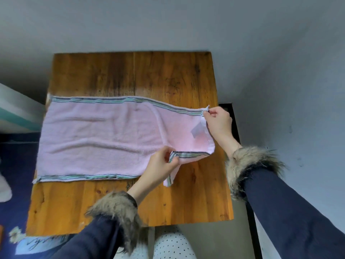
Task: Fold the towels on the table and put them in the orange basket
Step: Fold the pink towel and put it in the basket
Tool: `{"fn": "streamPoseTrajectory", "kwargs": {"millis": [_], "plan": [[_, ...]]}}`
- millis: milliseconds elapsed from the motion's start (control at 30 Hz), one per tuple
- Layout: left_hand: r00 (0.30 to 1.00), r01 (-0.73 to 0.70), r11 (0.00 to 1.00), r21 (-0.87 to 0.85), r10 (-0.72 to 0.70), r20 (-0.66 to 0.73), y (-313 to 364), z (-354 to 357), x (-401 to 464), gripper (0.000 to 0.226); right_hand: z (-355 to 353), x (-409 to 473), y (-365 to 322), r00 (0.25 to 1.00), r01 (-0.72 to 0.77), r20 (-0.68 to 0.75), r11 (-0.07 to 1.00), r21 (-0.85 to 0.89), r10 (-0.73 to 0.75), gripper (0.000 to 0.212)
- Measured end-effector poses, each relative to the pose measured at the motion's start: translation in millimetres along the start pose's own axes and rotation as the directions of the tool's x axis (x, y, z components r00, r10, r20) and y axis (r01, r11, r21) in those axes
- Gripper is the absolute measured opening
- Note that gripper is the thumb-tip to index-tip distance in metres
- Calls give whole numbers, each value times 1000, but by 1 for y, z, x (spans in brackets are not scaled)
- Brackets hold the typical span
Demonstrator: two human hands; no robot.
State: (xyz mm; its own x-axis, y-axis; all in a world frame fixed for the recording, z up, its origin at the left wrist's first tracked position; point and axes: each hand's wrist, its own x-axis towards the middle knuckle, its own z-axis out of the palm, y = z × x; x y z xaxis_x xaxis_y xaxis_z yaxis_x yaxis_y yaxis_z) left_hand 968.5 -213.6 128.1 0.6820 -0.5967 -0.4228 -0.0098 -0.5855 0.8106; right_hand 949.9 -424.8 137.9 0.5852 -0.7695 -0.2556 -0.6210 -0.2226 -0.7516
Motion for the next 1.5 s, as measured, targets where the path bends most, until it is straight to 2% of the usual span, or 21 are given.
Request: {"fn": "streamPoseTrajectory", "kwargs": {"millis": [100, 233, 333, 433, 567, 633, 733, 833, 900, 933, 1000, 1067, 1133, 1200, 1300, 1400, 1500], "plan": [[996, -6, 1000, 2, 6, -94, 4, -48, -6, 10, 11, -6, -51, 997, 70, 42, 997, 22, -71, 8], [974, 1, 1000, -22, -6, -227, 5, -112, -20, 22, 40, -19, -118, 981, 185, 64, 983, -8, -184, 16], [960, -13, 985, -171, -36, -279, -1, -162, -34, 28, 69, -33, -167, 969, 237, 83, 971, -25, -234, 20], [965, -30, 931, -364, -68, -254, -18, -211, -52, 16, 103, -50, -210, 962, 256, 109, 966, -29, -252, 18], [938, -29, 862, -506, -152, -312, -52, -264, -75, 19, 153, -69, -257, 949, 245, 191, 968, 61, -252, 14], [902, -31, 841, -541, -210, -379, -74, -286, -83, 23, 183, -77, -275, 934, 244, 244, 965, 99, -262, 18], [806, 10, 870, -493, -299, -510, -108, -310, -89, 18, 231, -85, -293, 912, 231, 323, 967, 105, -253, 19], [688, 102, 862, -496, -421, -591, -144, -312, -87, 12, 275, -91, -297, 899, 100, 400, 974, 205, -177, 10], [637, 165, 849, -502, -480, -603, -168, -306, -81, 8, 298, -90, -290, 882, 52, 444, 969, 241, -158, 6], [621, 203, 841, -502, -507, -598, -179, -303, -77, 9, 308, -88, -284, 872, 62, 463, 974, 217, -159, 7], [607, 334, 836, -436, -545, -578, -199, -297, -70, 30, 321, -84, -266, 858, 137, 490, 988, 75, -156, 17], [621, 469, 834, -291, -546, -563, -211, -288, -65, 49, 328, -79, -243, 845, 252, 511, 960, -121, -158, 30], [660, 522, 846, -110, -482, -576, -217, -275, -61, 58, 330, -74, -219, 820, 356, 552, 889, -288, -150, 37], [735, 520, 848, 105, -381, -561, -220, -259, -57, 64, 331, -66, -195, 776, 456, 617, 788, -413, -126, 44], [861, 442, 834, 330, -291, -417, -221, -236, -51, 62, 326, -57, -160, 717, 604, 690, 588, -538, -104, 53], [924, 367, 852, 374, -286, -255, -224, -219, -43, 66, 313, -54, -131, 715, 624, 698, 491, -608, -45, 72], [922, 387, 807, 447, -330, -202, -231, -211, -35, 81, 306, -54, -110, 698, 654, 716, 416, -632, -10, 82]]}}
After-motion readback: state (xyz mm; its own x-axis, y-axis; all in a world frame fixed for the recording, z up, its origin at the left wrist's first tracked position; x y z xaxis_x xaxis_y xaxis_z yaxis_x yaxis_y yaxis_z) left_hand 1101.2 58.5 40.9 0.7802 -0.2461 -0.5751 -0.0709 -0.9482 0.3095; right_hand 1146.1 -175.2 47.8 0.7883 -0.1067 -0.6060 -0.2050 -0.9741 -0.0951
